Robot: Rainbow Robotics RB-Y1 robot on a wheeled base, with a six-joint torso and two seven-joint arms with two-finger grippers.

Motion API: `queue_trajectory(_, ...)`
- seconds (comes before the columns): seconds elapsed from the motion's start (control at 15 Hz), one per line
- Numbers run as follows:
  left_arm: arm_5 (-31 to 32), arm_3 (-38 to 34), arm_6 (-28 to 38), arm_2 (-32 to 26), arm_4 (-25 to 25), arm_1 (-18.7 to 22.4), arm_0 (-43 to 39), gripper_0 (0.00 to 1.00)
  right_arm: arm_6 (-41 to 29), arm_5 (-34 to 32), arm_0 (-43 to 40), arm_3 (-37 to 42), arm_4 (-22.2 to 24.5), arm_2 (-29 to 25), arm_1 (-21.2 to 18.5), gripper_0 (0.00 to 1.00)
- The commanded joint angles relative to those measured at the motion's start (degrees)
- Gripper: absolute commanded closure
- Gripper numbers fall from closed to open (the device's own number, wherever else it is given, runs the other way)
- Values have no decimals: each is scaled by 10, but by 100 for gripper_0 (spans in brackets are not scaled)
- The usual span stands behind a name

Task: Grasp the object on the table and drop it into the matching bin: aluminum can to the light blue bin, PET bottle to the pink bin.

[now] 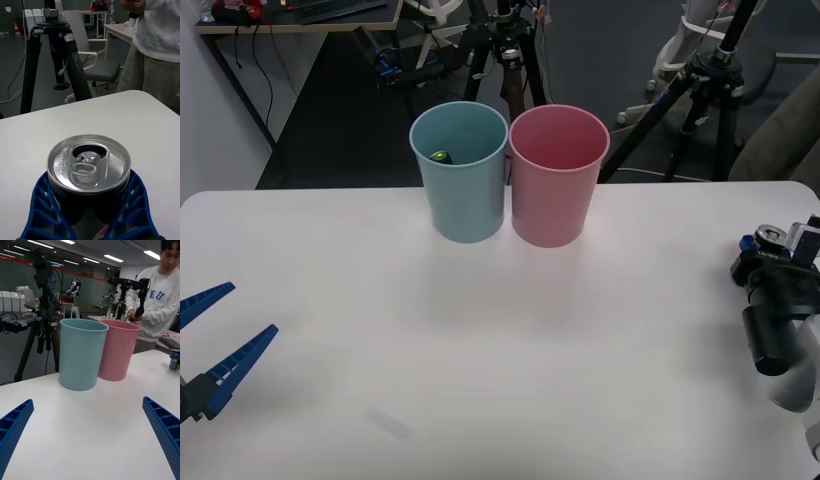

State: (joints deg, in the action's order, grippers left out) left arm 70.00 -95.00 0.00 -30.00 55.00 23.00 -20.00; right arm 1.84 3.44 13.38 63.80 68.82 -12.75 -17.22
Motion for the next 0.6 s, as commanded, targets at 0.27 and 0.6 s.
queue_trajectory(0.27, 0, 0, 0, 0, 0, 0, 0, 0, 0, -9, -1, 14, 3, 0, 1, 100)
queue_trajectory(0.6, 0, 0, 0, 0, 0, 0, 0, 0, -1, -43, -47, 104, 2, -2, 0, 100)
